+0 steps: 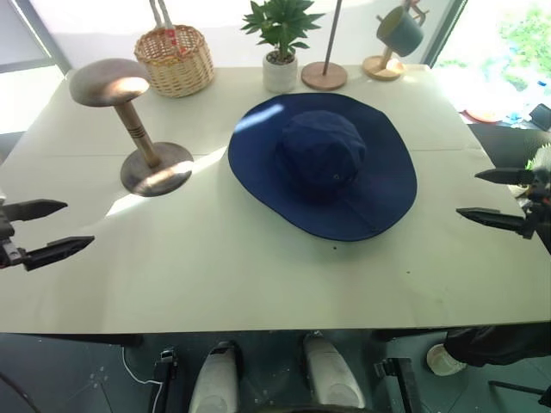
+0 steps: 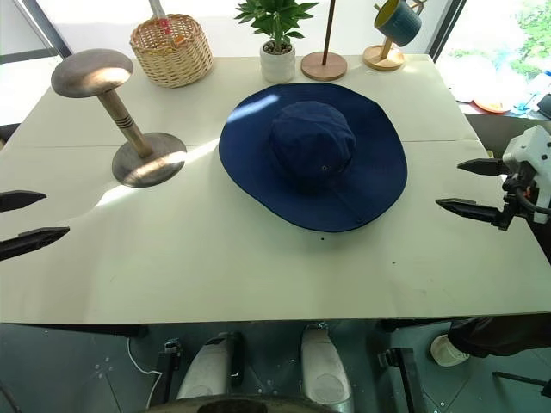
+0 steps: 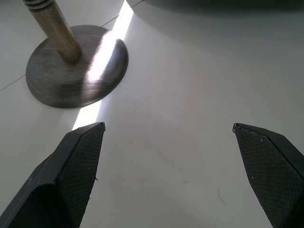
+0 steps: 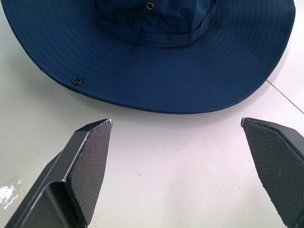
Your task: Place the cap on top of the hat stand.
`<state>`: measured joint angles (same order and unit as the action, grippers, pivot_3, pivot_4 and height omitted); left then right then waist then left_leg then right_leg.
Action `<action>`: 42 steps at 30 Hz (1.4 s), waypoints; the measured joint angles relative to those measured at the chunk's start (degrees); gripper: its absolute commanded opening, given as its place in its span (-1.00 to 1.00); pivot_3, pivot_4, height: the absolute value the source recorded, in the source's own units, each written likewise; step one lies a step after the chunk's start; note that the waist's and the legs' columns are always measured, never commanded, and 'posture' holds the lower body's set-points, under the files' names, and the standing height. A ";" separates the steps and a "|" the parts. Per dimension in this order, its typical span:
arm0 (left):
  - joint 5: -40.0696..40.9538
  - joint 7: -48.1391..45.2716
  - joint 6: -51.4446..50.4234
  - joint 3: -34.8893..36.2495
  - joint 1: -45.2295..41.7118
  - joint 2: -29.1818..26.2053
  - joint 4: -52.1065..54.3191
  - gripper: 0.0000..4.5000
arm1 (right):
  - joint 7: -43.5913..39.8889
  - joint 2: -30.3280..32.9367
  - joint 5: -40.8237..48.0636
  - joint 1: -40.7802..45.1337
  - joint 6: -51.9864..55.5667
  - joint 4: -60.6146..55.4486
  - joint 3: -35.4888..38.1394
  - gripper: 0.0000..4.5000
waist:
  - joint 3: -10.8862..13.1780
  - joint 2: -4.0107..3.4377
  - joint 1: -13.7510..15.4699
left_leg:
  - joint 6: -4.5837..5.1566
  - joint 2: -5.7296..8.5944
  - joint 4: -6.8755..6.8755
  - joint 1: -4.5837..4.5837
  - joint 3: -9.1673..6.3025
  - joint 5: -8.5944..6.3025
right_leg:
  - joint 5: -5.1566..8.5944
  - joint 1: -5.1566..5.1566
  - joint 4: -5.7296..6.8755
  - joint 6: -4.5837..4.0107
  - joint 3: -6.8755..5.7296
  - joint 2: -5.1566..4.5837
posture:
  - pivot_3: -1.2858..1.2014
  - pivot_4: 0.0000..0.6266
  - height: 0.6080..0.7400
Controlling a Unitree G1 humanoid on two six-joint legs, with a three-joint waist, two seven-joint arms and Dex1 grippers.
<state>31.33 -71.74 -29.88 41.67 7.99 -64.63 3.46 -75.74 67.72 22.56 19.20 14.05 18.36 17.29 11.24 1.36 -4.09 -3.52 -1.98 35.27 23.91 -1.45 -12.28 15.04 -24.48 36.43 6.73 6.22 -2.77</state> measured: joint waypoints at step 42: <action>13.79 -4.82 -11.87 -31.90 -36.25 3.40 6.22 1.00 | 35.91 -18.01 -29.19 -19.66 5.17 -48.95 -20.94 0.98 | -0.12 0.17 0.05 | 0.01 0.03 0.87 -0.01 -0.27 0.00 | 0.05 0.14 0.85 0.07 -0.01 0.18 | 0.03 -0.52 1.00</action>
<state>45.12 -76.56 -41.76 9.77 -28.26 -61.23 9.68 -39.84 49.71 -6.63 -0.46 19.21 -30.59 -3.65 11.12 1.54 -4.04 -3.51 -1.95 36.14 23.89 -1.72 -12.27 15.09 -24.34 37.28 6.80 6.22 -2.59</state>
